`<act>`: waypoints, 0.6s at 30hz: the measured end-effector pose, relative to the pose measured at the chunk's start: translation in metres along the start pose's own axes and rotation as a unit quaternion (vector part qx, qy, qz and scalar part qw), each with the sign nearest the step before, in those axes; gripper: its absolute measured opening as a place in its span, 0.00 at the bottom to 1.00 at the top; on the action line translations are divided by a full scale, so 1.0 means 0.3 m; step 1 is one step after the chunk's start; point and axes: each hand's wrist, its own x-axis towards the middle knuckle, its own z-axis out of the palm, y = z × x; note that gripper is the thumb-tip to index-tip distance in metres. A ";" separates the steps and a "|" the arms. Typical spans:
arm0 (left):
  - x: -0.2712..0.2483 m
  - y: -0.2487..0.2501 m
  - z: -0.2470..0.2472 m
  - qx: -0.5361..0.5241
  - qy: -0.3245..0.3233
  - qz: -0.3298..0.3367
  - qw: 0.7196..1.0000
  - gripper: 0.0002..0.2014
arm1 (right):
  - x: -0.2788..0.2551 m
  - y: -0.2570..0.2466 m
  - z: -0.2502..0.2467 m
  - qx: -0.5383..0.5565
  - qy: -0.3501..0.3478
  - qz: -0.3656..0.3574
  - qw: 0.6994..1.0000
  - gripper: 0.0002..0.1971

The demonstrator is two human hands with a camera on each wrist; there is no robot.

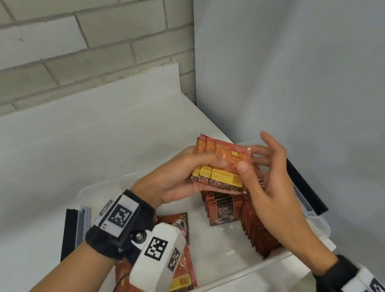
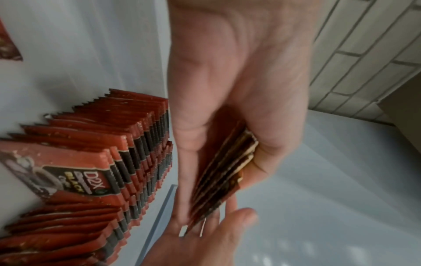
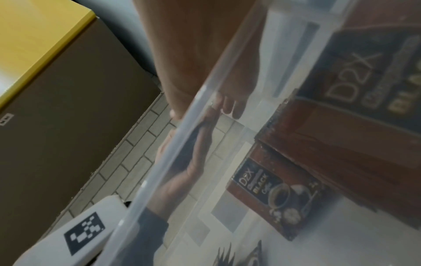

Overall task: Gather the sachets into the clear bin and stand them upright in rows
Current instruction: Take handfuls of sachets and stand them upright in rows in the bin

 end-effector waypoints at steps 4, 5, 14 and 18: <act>0.003 0.000 -0.001 0.005 -0.012 0.022 1.000 0.24 | 0.004 0.018 -0.012 0.000 0.018 0.019 1.000 0.31; 0.003 -0.001 0.000 0.005 -0.016 0.027 0.999 0.24 | 0.003 0.021 -0.015 0.004 0.018 0.023 1.000 0.31; 0.007 -0.001 0.006 -0.011 0.003 0.036 0.999 0.14 | 0.004 0.008 -0.035 0.065 0.080 -0.028 0.994 0.12; 0.016 0.009 0.001 -0.028 0.045 0.013 0.999 0.22 | -0.001 -0.016 -0.041 0.104 0.096 -0.062 0.988 0.11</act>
